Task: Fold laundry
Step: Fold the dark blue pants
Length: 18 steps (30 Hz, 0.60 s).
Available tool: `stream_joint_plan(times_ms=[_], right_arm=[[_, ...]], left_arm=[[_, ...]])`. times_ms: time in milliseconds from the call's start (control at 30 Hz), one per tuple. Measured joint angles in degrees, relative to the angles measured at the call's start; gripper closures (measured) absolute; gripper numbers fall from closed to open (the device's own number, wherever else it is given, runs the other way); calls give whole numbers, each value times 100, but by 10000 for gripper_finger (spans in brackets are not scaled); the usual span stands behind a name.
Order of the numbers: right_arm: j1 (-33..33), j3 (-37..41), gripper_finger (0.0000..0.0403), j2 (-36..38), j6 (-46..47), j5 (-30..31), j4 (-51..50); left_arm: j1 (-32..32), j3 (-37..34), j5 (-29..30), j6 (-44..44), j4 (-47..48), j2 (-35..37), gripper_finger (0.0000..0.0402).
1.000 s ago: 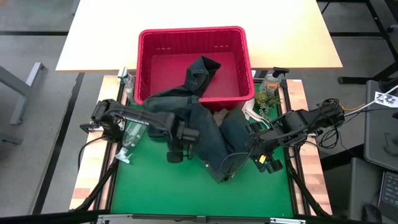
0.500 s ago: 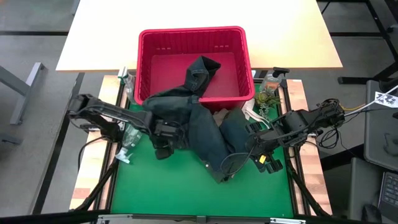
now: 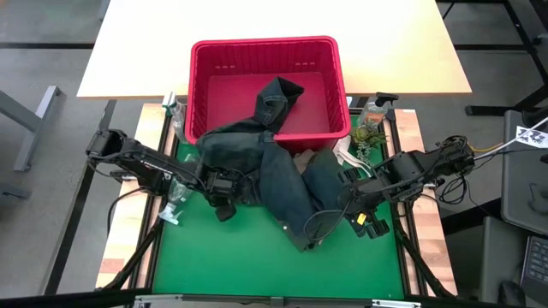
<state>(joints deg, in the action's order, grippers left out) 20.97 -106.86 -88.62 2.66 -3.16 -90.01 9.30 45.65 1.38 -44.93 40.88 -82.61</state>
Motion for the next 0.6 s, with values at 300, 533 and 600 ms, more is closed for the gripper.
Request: stream_joint_plan(times_ms=[300, 533, 600], right_arm=[[0, 1, 393, 0, 0, -2, -1], [0, 1, 393, 0, 0, -2, 1], [0, 1, 393, 0, 0, -2, -1]], left_arm=[[0, -237, 111, 3, -722, 2, 276], [-1, -649, 544, 2, -1464, 0, 239], [-2, -749, 708, 3, -1774, 0, 235]])
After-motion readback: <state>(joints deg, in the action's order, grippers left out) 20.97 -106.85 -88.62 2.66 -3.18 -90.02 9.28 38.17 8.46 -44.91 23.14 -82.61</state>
